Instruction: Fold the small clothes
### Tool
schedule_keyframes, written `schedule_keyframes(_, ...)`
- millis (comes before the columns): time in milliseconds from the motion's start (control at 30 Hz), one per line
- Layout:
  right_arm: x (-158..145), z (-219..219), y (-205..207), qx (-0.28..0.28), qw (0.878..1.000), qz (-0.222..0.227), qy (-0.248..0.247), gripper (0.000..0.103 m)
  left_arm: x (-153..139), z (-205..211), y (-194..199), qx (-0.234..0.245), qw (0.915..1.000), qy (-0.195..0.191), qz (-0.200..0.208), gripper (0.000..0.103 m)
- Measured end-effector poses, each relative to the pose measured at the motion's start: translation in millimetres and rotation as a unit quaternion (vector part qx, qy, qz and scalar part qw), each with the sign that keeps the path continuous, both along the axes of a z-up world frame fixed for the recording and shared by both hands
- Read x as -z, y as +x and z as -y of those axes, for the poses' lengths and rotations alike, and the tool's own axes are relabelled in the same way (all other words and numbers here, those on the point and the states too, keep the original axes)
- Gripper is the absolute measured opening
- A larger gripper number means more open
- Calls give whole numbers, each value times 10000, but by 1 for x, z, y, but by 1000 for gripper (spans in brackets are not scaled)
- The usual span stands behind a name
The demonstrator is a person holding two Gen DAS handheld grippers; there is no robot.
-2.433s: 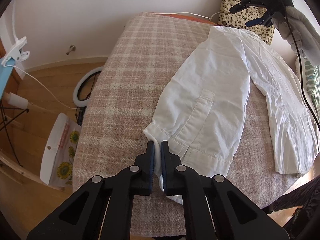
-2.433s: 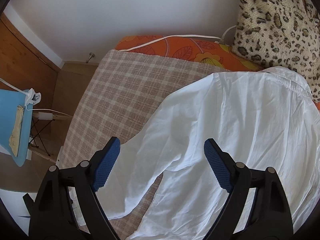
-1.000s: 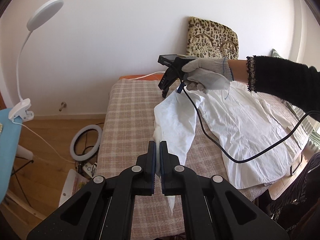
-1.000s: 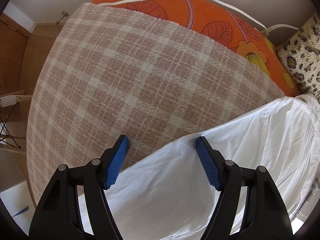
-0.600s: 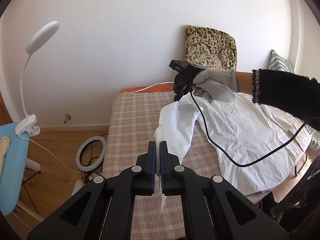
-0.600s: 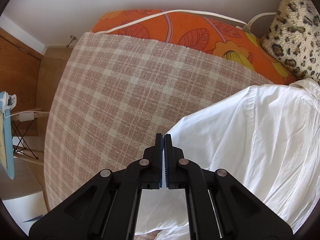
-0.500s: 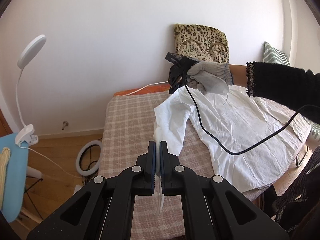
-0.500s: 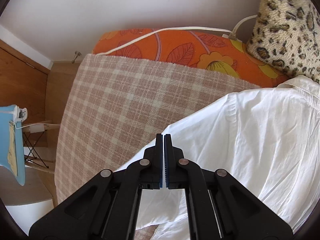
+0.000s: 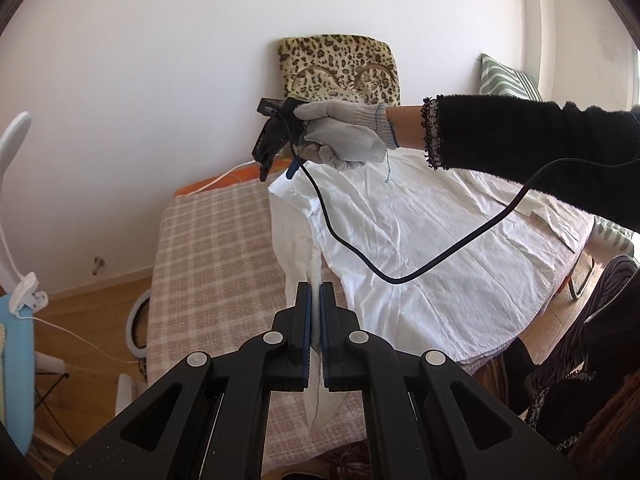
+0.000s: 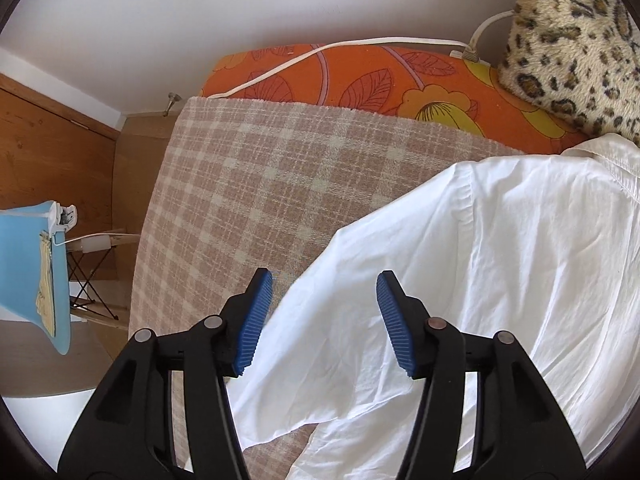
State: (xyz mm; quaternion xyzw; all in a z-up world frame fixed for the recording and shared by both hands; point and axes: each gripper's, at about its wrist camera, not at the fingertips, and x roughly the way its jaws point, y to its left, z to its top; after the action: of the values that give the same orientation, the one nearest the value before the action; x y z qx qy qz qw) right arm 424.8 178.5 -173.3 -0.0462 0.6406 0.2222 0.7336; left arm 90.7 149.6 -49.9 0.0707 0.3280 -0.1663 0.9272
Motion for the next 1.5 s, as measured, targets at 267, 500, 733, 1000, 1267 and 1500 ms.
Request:
schedule_keyframes(267, 29, -13, 2, 138, 9983, -154, -539, 46, 2, 2, -2, 64, 10000, -33, 22, 3)
schedule_keyframes(500, 19, -1, -1, 63, 9994, 189, -289, 2, 2, 8, 1, 144, 9999, -83, -7, 3)
schedule_keyframes(733, -24, 65, 11, 522, 9968, 284, 542, 2, 21, 68, 3, 984, 9949, 115, -195, 3)
schedule_keyframes(1000, -8, 144, 4, 794, 9928, 68, 892, 2, 55, 135, 0, 1806, 9808, 37, -733, 3)
schedule_keyframes(1267, 22, 160, -4, 689, 9952, 31, 689, 2, 73, 159, 6, 1901, 9759, 74, -1065, 3)
schedule_keyframes(1500, 16, 164, -3, 786, 9950, 447, 430, 2, 81, 172, 7, 1939, 9740, -136, -1166, 10)
